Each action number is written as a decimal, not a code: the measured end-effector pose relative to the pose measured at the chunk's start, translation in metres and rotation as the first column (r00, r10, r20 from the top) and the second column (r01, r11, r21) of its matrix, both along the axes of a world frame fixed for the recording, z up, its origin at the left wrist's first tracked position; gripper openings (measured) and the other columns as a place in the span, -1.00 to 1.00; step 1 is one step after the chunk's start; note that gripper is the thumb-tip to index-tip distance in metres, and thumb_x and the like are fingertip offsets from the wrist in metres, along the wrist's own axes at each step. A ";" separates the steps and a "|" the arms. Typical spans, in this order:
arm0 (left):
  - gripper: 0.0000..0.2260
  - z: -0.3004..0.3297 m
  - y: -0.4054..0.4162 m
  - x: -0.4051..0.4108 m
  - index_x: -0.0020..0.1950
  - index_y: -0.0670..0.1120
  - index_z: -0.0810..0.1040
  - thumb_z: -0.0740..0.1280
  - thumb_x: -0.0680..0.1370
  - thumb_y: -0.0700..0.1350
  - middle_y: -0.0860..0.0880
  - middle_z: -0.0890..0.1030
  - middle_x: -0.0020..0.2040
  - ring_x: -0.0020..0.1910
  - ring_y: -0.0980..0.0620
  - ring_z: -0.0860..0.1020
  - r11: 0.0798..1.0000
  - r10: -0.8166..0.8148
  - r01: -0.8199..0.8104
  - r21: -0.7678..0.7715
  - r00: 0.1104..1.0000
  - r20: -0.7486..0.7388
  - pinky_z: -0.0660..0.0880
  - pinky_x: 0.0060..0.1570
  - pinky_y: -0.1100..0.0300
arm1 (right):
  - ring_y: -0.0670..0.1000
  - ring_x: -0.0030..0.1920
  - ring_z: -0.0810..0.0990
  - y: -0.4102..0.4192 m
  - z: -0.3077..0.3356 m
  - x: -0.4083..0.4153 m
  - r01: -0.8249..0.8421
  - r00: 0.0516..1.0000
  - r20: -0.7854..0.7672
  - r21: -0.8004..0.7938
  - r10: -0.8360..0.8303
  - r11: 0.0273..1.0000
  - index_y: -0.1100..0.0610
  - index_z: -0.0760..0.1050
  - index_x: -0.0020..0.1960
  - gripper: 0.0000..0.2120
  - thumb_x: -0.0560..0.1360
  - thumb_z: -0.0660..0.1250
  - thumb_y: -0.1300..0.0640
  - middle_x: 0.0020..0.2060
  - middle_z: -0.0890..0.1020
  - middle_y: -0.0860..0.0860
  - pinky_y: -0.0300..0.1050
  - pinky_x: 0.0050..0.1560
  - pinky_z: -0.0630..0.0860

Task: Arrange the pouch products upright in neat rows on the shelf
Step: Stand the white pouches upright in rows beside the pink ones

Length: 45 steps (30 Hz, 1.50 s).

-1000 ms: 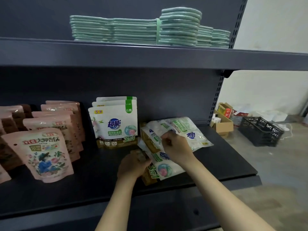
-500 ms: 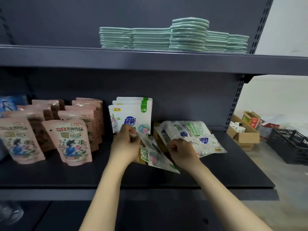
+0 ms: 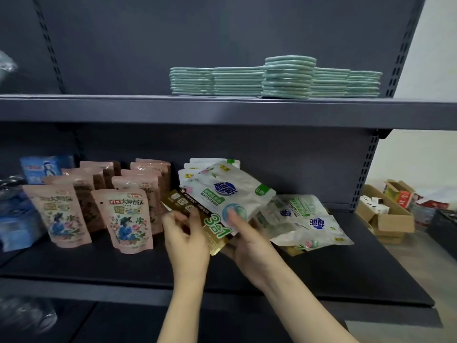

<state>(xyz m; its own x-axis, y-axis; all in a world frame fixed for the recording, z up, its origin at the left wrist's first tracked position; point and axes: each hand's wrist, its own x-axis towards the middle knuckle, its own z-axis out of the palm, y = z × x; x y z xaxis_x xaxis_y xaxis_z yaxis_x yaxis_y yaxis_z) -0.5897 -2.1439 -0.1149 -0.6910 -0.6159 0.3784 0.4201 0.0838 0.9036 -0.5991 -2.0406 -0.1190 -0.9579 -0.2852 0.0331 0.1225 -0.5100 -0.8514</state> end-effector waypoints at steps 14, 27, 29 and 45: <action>-0.73 -0.014 -0.046 0.003 0.00 -0.07 0.44 0.45 0.40 -0.08 0.02 0.55 -0.11 -0.11 0.07 0.52 0.977 -0.114 0.157 -0.146 0.957 0.267 0.39 -0.13 0.22 | 0.08 0.10 0.64 0.044 -0.013 -0.023 0.044 0.986 -0.168 0.346 0.015 0.937 0.18 0.48 0.24 -0.51 0.32 0.41 0.28 0.09 0.67 0.08 -0.01 0.07 0.57; -0.73 -0.031 -0.060 -0.020 0.23 -0.09 0.51 0.14 0.58 -0.21 -0.09 0.58 0.15 0.15 -0.06 0.50 0.909 -0.027 0.187 -0.372 0.918 0.396 0.35 0.05 0.21 | -0.11 0.05 0.58 0.035 -0.031 -0.047 0.419 0.895 -0.445 0.829 -0.014 0.370 -0.08 0.46 0.16 -0.69 0.44 0.38 -0.04 0.03 0.63 -0.16 -0.15 0.06 0.53; -0.69 -0.034 -0.060 -0.027 0.28 -0.09 0.48 0.11 0.59 -0.22 -0.08 0.55 0.22 0.22 -0.09 0.47 0.898 -0.023 0.207 -0.389 0.904 0.427 0.35 0.11 0.19 | -0.13 -0.03 0.57 0.026 -0.039 -0.052 0.490 0.867 -0.493 0.820 -0.073 0.295 -0.01 0.48 0.18 -0.64 0.43 0.38 -0.08 0.01 0.63 -0.15 -0.30 -0.10 0.47; -0.62 -0.049 -0.067 -0.070 0.38 0.02 0.34 0.06 0.59 -0.22 -0.06 0.48 0.26 0.14 0.00 0.43 0.890 -0.230 0.398 -0.221 0.812 0.536 0.28 0.09 0.20 | -0.21 -0.07 0.51 -0.018 -0.054 -0.087 0.513 0.858 -0.435 0.758 -0.273 0.404 0.10 0.32 0.26 -0.58 0.47 0.39 0.12 0.13 0.57 -0.02 -0.46 -0.26 0.46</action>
